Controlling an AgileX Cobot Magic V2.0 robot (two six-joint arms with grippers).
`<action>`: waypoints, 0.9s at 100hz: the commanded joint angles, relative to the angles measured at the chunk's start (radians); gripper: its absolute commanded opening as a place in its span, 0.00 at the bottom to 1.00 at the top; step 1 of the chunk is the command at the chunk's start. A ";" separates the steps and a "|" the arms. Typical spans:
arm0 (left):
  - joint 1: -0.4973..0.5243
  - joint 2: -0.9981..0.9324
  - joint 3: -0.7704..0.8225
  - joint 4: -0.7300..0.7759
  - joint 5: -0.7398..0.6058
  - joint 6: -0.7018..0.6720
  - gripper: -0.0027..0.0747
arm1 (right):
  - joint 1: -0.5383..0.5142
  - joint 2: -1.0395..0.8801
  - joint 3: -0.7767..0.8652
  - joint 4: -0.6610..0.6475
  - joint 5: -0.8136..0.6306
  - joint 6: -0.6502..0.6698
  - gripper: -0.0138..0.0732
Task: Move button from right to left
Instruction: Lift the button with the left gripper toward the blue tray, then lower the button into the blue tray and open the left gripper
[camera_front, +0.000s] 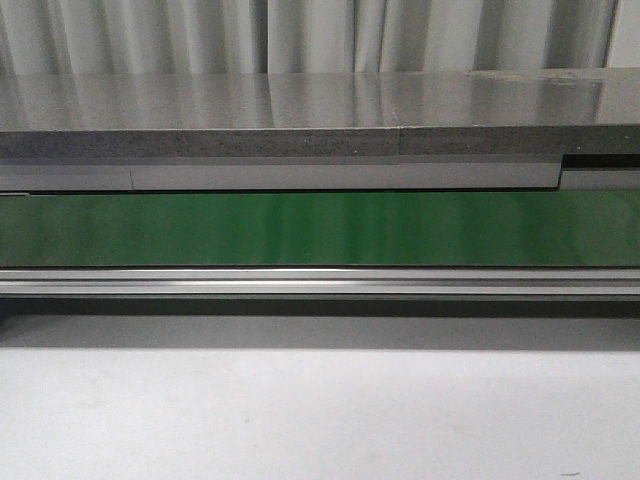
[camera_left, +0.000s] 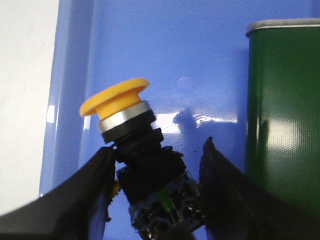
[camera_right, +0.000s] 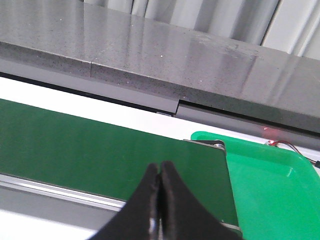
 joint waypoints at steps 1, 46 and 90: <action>0.003 -0.008 -0.027 0.014 -0.055 0.000 0.23 | 0.004 0.008 -0.027 0.010 -0.074 -0.008 0.08; 0.003 0.080 -0.027 -0.034 -0.088 0.004 0.23 | 0.004 0.008 -0.027 0.010 -0.074 -0.008 0.08; 0.003 0.089 -0.027 -0.107 -0.105 0.059 0.67 | 0.004 0.008 -0.027 0.010 -0.074 -0.008 0.08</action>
